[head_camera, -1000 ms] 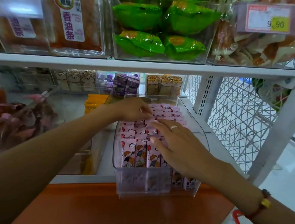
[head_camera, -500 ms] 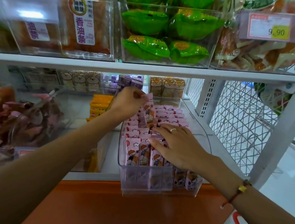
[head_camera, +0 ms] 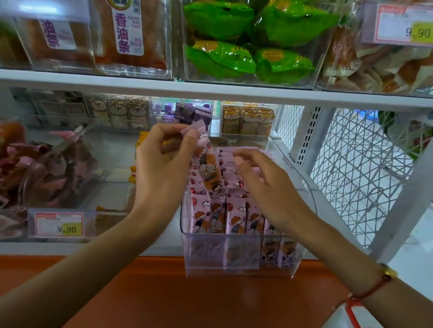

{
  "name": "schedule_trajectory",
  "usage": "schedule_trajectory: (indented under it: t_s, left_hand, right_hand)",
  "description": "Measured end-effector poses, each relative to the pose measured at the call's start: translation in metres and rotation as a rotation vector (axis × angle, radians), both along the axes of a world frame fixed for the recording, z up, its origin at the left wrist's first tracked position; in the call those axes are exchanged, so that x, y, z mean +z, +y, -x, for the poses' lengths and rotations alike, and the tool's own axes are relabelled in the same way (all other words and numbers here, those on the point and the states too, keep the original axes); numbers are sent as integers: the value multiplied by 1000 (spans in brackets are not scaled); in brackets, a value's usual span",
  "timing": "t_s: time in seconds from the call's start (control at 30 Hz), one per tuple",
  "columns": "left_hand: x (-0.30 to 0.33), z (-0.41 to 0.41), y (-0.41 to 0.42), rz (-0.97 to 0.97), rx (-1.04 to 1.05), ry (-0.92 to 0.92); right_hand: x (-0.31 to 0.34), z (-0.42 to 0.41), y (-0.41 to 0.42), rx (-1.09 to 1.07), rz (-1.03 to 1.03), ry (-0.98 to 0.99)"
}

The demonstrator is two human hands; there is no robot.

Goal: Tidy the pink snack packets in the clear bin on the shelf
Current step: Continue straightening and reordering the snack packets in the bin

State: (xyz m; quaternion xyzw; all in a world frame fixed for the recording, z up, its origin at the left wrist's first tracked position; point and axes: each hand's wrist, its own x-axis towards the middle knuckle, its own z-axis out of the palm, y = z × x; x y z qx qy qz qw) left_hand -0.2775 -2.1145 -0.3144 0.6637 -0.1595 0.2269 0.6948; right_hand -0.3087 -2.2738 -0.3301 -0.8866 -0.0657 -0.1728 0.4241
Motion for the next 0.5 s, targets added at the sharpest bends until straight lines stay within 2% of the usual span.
schedule_trajectory:
  t_s: [0.07, 0.17, 0.23, 0.3, 0.37, 0.43, 0.5]
  left_hand:
    - [-1, 5, -2, 6, -57, 9]
    - [0, 8, -2, 52, -165, 49]
    - [0, 7, 0, 29, -236, 65]
    - [-3, 6, 2, -97, -243, 39]
    - [-9, 8, 0, -269, -222, 8]
    - [-16, 14, -3, -379, -231, 13]
    - [-22, 19, -7, -467, -195, -23]
  right_hand:
    - [4, 6, 11, 89, -129, 28]
    - [3, 7, 17, 131, -173, 22]
    - [2, 7, 13, 106, -338, 69]
    - [1, 5, 8, 78, -573, 191]
    - [0, 4, 4, 62, -715, 257]
    - [1, 4, 2, 54, -806, 270]
    - [1, 5, 2, 47, -802, 245]
